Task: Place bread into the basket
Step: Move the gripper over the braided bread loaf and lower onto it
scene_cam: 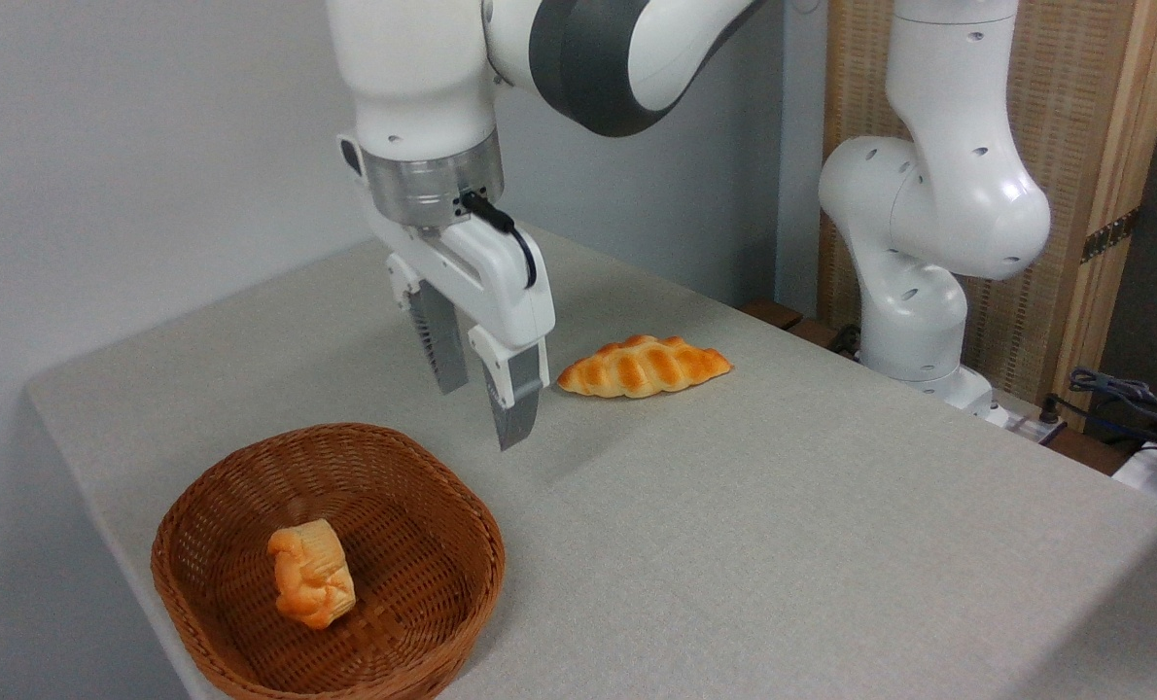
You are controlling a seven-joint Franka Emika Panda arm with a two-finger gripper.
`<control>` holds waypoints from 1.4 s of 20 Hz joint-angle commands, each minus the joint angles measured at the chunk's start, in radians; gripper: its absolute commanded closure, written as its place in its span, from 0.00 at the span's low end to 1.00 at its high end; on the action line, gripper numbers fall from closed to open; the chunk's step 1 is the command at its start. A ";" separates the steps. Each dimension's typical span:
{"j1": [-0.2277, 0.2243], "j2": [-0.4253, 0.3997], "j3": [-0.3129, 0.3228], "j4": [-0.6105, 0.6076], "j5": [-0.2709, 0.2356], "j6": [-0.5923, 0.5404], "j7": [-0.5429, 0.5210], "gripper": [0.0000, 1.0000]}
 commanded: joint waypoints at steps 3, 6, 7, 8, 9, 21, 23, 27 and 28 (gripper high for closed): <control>-0.182 -0.192 0.005 -0.218 0.103 -0.024 0.007 0.00; -0.278 -0.214 0.005 -0.247 0.131 -0.102 0.010 0.00; -0.309 -0.214 0.005 -0.255 0.143 -0.135 0.015 0.00; -0.343 -0.214 0.005 -0.272 0.161 -0.156 0.019 0.00; -0.375 -0.214 0.005 -0.295 0.183 -0.169 0.021 0.00; -0.489 -0.214 0.007 -0.438 0.244 -0.176 0.012 0.00; -0.493 -0.197 0.007 -0.439 0.244 -0.176 0.010 0.00; -0.495 -0.164 0.007 -0.438 0.246 -0.171 0.012 0.00; -0.495 -0.153 0.005 -0.438 0.246 -0.165 0.012 0.00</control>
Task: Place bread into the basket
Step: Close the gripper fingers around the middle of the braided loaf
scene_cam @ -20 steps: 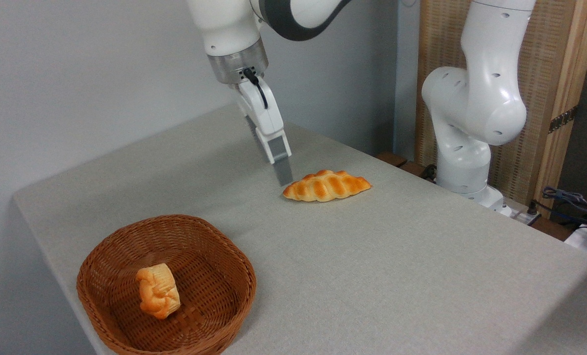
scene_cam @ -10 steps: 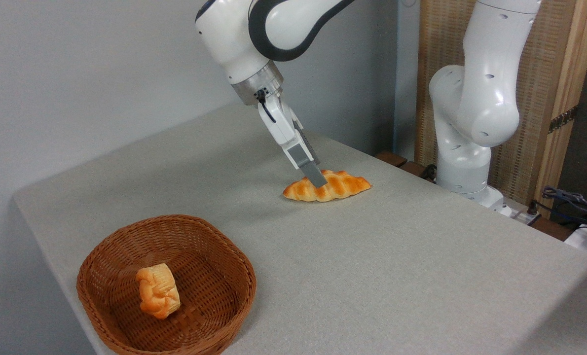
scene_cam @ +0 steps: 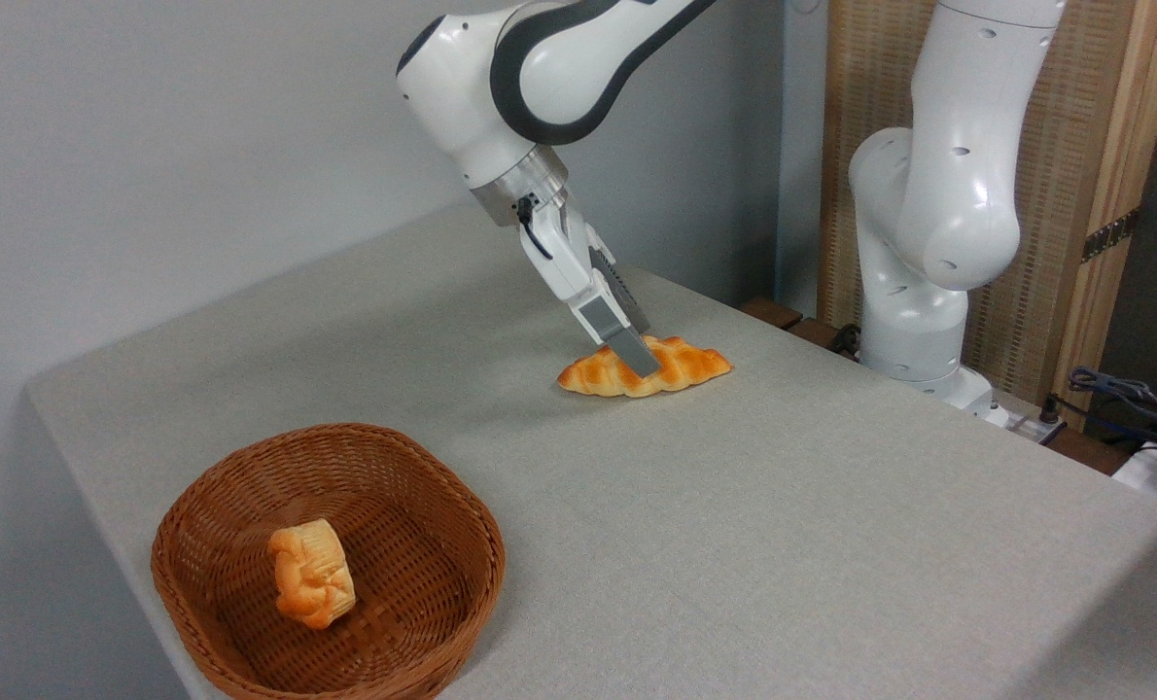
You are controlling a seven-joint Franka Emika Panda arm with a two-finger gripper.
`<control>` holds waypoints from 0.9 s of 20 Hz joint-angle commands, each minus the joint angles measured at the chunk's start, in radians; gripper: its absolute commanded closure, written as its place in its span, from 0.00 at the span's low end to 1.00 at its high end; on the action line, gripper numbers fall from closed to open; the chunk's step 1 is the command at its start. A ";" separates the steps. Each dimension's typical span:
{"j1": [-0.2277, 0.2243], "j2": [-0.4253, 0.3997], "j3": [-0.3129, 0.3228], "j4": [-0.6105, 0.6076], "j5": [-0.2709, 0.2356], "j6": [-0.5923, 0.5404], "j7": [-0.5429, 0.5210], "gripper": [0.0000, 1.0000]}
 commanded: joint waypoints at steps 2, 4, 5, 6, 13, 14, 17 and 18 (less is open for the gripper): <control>-0.028 0.041 0.011 0.000 0.039 0.011 0.006 0.00; -0.032 0.049 0.011 0.000 0.044 0.011 0.005 0.00; -0.032 0.051 0.011 0.000 0.044 0.012 0.003 0.00; -0.031 0.052 0.011 0.000 0.044 0.015 0.001 0.00; -0.034 0.066 -0.018 0.002 0.099 0.020 -0.012 0.39; -0.034 0.069 -0.026 0.002 0.116 0.018 -0.014 0.52; -0.034 0.069 -0.026 0.003 0.118 0.018 -0.032 0.65; -0.034 0.069 -0.026 0.003 0.118 0.018 -0.046 0.65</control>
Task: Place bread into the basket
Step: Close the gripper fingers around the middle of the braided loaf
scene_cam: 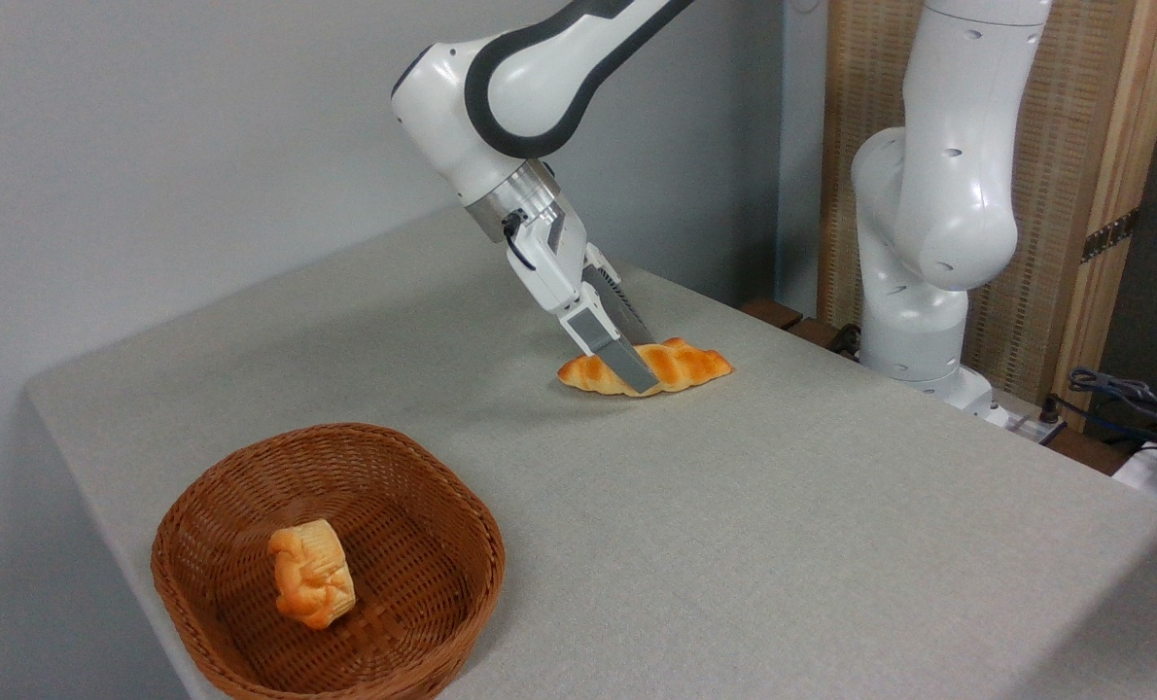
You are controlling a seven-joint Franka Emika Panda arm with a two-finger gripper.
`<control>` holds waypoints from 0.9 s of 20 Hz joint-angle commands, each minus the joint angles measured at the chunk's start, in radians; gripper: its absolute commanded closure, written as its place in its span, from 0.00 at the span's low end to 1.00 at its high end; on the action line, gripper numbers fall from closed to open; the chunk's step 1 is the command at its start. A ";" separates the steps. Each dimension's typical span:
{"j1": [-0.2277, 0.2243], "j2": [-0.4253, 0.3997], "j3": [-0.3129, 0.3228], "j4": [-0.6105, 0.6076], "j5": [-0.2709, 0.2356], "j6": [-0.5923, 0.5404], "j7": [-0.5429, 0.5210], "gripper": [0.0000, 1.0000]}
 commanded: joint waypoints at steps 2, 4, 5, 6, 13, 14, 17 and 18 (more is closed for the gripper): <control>-0.005 0.009 0.004 -0.002 0.029 0.013 -0.039 0.67; -0.005 0.009 0.004 -0.002 0.029 0.013 -0.039 0.67; -0.005 0.009 0.004 -0.002 0.029 0.013 -0.039 0.67; -0.005 0.009 0.006 -0.002 0.029 0.013 -0.039 0.67; -0.003 -0.002 0.006 0.017 0.029 0.012 -0.054 0.68; -0.002 -0.003 0.006 0.032 0.029 0.012 -0.071 0.68; 0.003 -0.003 0.013 0.086 0.031 0.000 -0.102 0.76; 0.003 -0.003 0.016 0.093 0.029 0.000 -0.103 0.76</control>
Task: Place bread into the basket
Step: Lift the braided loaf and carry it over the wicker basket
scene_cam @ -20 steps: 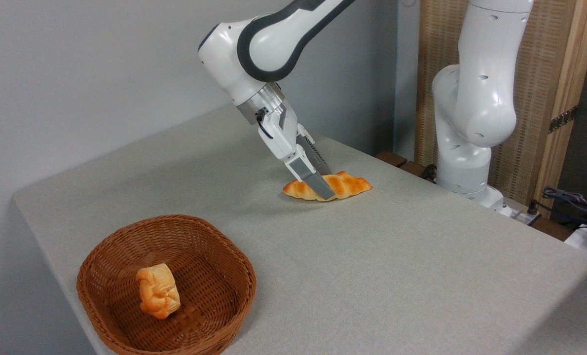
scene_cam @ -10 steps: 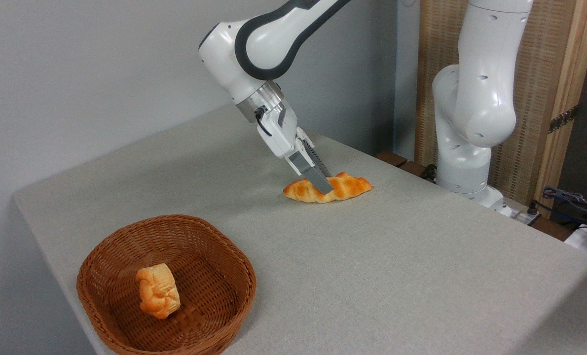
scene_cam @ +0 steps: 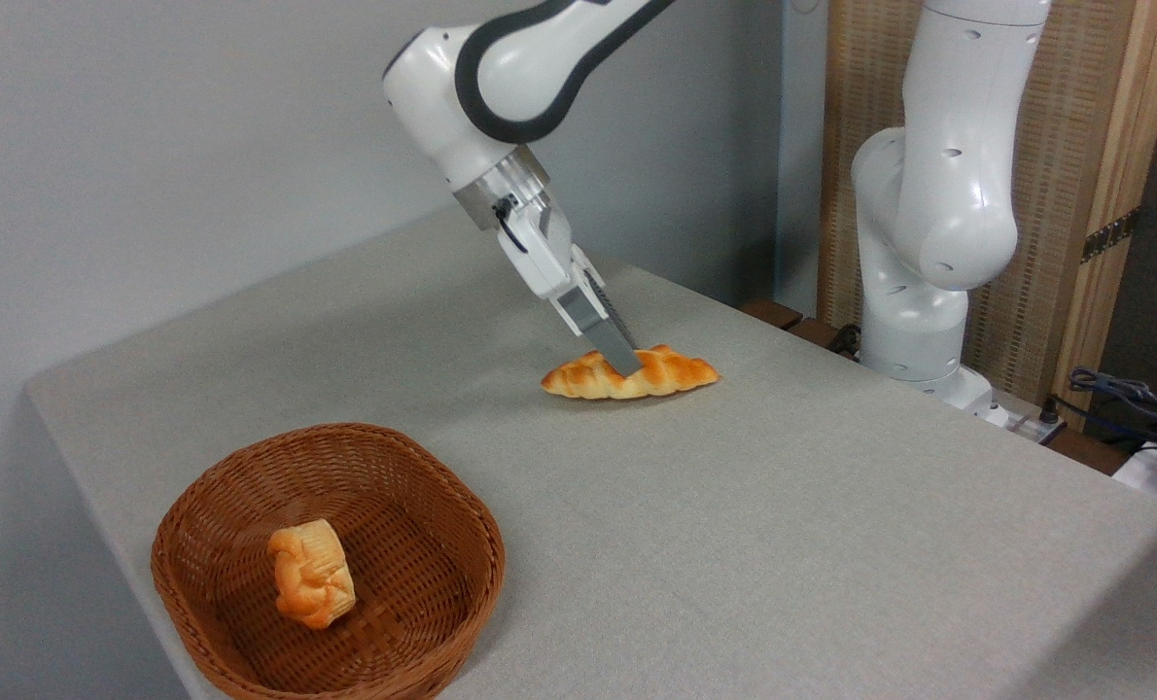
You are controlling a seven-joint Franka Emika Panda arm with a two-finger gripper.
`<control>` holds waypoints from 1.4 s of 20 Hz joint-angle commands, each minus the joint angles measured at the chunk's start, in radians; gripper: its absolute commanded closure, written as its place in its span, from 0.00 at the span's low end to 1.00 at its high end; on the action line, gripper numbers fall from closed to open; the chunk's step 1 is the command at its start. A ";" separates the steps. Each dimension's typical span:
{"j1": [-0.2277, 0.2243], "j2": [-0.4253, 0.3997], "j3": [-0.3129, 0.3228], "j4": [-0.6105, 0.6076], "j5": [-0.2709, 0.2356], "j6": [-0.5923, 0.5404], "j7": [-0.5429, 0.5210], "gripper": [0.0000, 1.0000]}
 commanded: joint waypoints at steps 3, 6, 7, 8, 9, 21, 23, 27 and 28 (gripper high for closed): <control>0.002 -0.005 0.017 0.043 0.016 -0.001 -0.021 0.75; 0.004 -0.005 0.018 0.069 0.016 -0.001 -0.021 0.74; 0.008 -0.005 0.018 0.084 0.016 0.001 -0.021 0.74; 0.008 -0.005 0.018 0.103 0.018 0.005 -0.021 0.74; 0.011 -0.005 0.024 0.133 0.018 0.007 -0.020 0.74; 0.010 0.116 0.288 0.437 -0.005 0.259 -0.018 0.70; 0.010 0.160 0.320 0.460 -0.057 0.338 -0.023 0.70; 0.010 0.231 0.366 0.494 -0.105 0.451 -0.021 0.48; 0.010 0.241 0.372 0.494 -0.108 0.476 -0.021 0.30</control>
